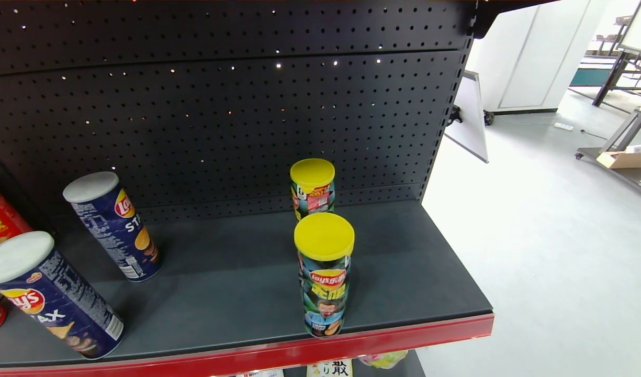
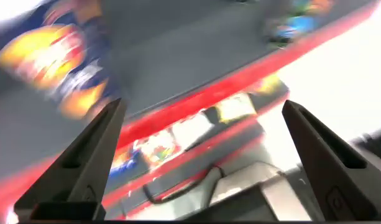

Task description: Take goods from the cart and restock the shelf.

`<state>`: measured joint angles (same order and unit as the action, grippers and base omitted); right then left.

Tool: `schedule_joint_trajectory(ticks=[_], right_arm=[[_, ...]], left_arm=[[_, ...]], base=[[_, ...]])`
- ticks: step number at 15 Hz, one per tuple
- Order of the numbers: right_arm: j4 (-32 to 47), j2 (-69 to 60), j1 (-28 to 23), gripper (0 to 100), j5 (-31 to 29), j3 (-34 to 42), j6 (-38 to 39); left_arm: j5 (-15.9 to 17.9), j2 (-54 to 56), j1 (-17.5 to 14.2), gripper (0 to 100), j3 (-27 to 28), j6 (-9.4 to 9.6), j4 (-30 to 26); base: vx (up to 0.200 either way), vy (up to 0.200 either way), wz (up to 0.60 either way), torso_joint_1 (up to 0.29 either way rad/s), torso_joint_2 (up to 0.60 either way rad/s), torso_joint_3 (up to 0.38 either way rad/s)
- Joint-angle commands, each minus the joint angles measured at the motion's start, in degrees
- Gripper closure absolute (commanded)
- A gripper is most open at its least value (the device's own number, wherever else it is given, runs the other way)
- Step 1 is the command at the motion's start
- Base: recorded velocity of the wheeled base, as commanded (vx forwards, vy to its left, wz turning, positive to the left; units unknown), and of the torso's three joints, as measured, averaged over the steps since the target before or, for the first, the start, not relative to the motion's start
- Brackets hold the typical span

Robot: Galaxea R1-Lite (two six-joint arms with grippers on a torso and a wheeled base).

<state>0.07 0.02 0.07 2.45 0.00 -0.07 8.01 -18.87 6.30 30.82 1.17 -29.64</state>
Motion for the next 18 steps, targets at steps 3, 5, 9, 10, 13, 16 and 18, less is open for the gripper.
schedule_joint_trajectory(ticks=[3, 5, 9, 10, 13, 16, 18], right_arm=[[-0.1, 0.0, 0.0, 0, 0.0, 0.0, 0.0], [-0.1, 0.0, 0.0, 0, 0.0, 0.0, 0.0], [0.0, 0.0, 0.0, 0, 0.0, 0.0, -0.1], [0.0, 0.0, 0.0, 0, 0.0, 0.0, -0.1], [-0.1, 0.0, 0.0, 0, 0.0, 0.0, -0.2], [0.0, 0.0, 0.0, 0, 0.0, 0.0, -0.1], [0.0, 0.0, 0.0, 0, 0.0, 0.0, 0.0]], left_arm=[[-2.2, 13.5, -0.9, 0, -10.6, -0.73, 9.1], [-7.1, 13.4, -0.9, 0, -13.4, -0.99, 11.7], [-16.5, 12.9, -3.4, 0, -14.9, -1.87, 10.7], [-16.6, 12.8, -6.1, 0, -15.1, -1.96, 9.9], [-15.8, 13.5, -11.8, 0, -19.3, -3.89, 10.3], [-2.9, 13.5, -11.3, 0, -22.7, -3.98, 21.5], [-4.4, 13.5, -11.3, 0, -28.7, -2.75, 26.8]], base=[[0.0, 0.0, 0.0, 0.0, 0.0, 0.0], [0.0, 0.0, 0.0, 0.0, 0.0, 0.0], [0.0, 0.0, 0.0, 0.0, 0.0, 0.0], [0.0, 0.0, 0.0, 0.0, 0.0, 0.0], [0.0, 0.0, 0.0, 0.0, 0.0, 0.0], [0.0, 0.0, 0.0, 0.0, 0.0, 0.0], [0.0, 0.0, 0.0, 0.0, 0.0, 0.0]])
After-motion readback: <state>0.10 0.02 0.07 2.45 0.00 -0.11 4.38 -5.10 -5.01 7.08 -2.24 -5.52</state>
